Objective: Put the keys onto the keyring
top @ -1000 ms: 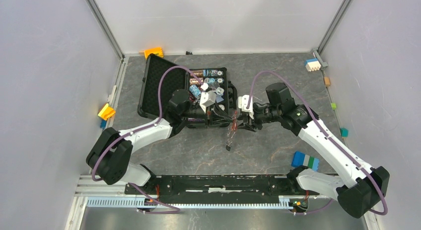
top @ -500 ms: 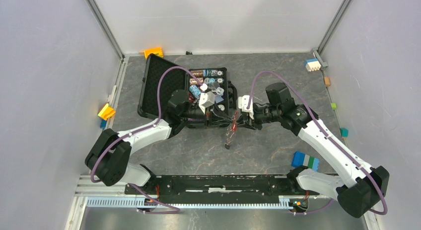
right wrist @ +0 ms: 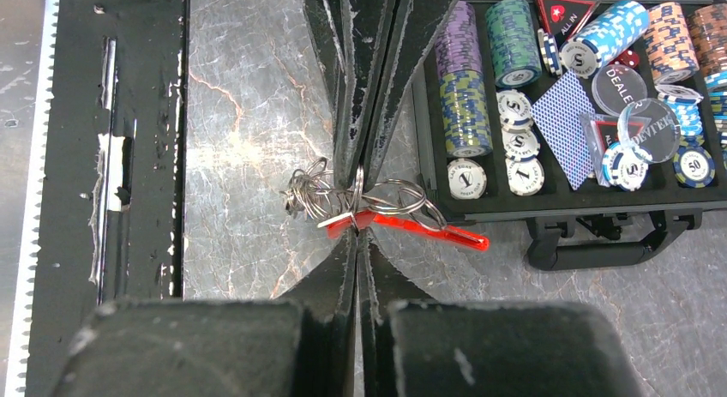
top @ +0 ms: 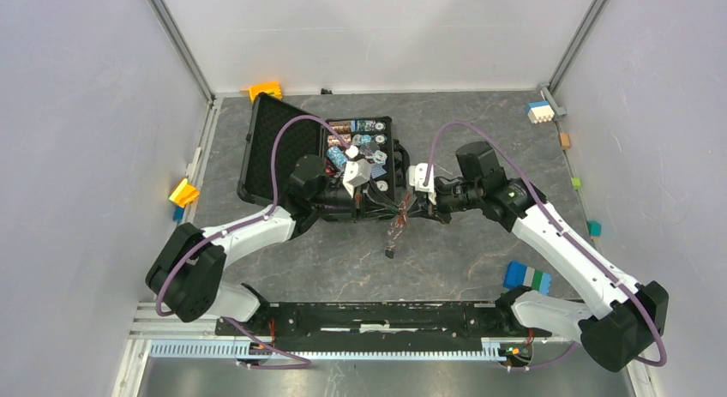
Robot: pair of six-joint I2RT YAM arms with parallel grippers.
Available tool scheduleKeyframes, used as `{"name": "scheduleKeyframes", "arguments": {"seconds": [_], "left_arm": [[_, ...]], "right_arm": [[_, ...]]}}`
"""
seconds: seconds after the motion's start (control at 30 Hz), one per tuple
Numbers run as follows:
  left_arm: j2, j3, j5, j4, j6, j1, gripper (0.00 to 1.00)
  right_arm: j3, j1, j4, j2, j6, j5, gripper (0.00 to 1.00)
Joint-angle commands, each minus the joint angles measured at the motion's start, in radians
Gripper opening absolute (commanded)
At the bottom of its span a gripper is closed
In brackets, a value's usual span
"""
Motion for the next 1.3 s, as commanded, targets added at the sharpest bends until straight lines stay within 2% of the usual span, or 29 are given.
{"name": "scheduleKeyframes", "arguments": {"seconds": [0.0,0.37,0.73,1.03,1.27], "left_arm": [[-0.038,-0.001,0.019,0.025,0.038,0.001,0.02],[-0.043,0.008,0.031,0.02,0.049,0.001,0.02],[-0.045,0.04,0.019,-0.065,0.098,0.0,0.02],[-0.038,0.031,0.01,0.025,0.024,0.0,0.02],[-0.036,0.02,0.015,0.042,0.023,0.001,0.02]], "right_arm": [[0.031,-0.002,0.026,0.006,0.0,-0.007,0.0],[0.033,-0.003,0.008,0.012,-0.01,-0.013,0.0],[0.048,0.014,-0.036,0.023,-0.029,0.032,0.0],[0.027,0.06,-0.001,0.04,-0.002,0.064,0.0],[0.034,0.071,-0.002,0.05,0.0,0.092,0.0]]}}
